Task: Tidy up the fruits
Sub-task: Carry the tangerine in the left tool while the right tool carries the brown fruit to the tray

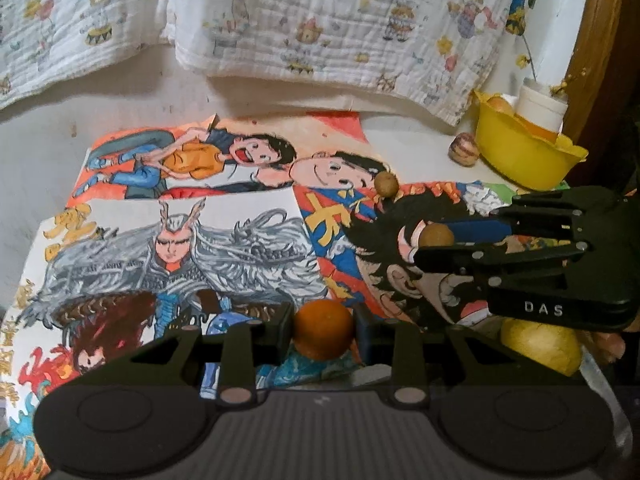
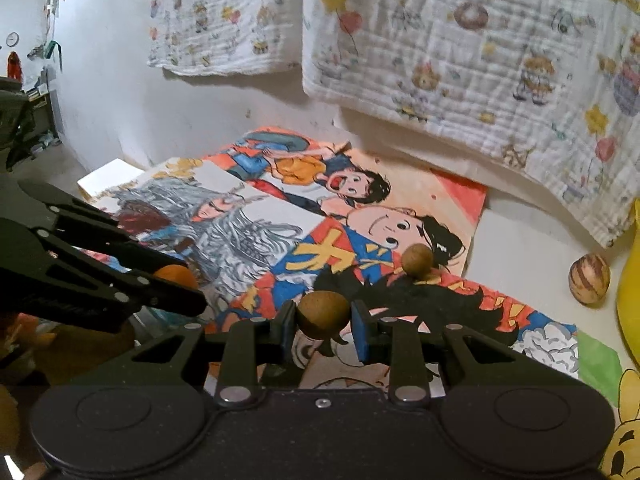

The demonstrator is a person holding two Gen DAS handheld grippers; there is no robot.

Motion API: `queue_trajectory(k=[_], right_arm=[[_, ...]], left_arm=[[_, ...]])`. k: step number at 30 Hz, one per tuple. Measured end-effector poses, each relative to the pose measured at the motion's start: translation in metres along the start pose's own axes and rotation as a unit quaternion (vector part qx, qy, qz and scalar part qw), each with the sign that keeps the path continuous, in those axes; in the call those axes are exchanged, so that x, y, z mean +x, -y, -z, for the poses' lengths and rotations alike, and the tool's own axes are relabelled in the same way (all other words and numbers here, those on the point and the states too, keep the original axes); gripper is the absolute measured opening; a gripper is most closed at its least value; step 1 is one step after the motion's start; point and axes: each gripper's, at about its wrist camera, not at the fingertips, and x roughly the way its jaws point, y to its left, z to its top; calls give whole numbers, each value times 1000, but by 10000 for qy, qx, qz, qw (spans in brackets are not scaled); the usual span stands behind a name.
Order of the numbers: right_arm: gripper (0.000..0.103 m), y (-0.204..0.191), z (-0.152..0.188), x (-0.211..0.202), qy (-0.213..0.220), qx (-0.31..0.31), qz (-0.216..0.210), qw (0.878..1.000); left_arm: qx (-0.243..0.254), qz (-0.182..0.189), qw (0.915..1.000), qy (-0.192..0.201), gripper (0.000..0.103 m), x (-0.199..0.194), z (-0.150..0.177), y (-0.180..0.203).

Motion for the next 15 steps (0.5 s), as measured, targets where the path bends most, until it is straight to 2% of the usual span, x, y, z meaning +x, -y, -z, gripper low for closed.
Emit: queue_trajectory(k=[15], right_arm=[[31,-18,13,-60,463,131,115,9988]], left_arm=[[174,82,9990,403,35,-43,3,25]])
